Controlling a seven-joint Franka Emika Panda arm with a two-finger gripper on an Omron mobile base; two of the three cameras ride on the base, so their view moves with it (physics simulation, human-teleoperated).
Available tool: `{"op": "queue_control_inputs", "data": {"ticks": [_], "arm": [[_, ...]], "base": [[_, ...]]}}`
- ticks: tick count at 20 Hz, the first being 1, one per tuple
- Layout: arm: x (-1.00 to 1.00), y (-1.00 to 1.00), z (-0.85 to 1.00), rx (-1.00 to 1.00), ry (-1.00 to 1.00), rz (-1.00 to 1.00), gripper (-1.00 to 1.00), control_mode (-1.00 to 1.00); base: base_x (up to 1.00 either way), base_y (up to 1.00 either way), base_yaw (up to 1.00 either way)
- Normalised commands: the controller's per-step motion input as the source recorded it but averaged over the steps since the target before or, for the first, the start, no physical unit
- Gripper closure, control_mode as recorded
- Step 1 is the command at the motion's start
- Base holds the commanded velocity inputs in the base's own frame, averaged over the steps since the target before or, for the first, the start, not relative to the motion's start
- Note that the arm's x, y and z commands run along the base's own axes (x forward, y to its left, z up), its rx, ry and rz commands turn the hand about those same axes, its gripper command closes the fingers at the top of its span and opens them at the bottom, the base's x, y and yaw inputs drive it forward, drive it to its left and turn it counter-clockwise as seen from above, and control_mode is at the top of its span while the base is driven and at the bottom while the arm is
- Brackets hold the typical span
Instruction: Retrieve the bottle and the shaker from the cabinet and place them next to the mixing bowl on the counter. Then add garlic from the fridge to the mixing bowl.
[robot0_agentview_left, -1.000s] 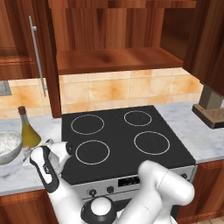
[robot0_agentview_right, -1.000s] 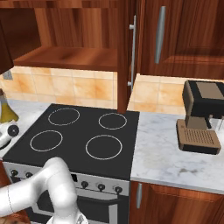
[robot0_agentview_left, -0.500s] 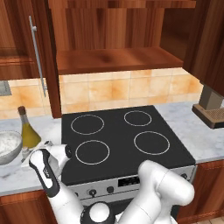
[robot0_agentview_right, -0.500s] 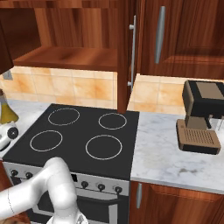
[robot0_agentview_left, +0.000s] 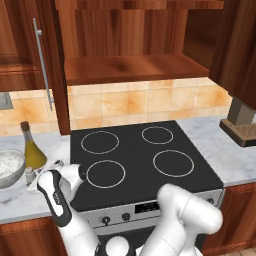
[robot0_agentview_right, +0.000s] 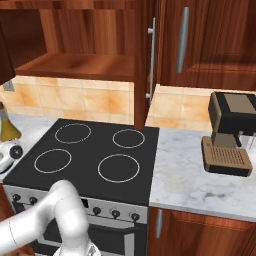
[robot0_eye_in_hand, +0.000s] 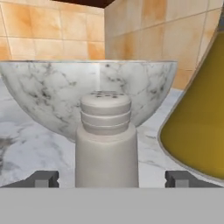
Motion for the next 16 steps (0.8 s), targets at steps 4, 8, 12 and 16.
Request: {"op": "queue_control_inputs", "data": {"ticks": [4, 8, 12, 16], "arm": [[-0.33, -0.57, 0.45, 0.0, 0.02, 0.0, -1.0, -1.0], [-0.59, -0.71, 0.69, -0.02, 0.1, 0.0, -1.0, -1.0], [-0.48, -0.81, 0.95, -0.05, 0.34, -0.03, -1.0, -1.0], [-0.19, -1.0, 0.88, -0.09, 0.46, -0.09, -1.0, -1.0]], "base": [[0.0, 0.0, 0.0], [0.0, 0.0, 0.0], [0.0, 0.0, 0.0], [0.0, 0.0, 0.0]]}}
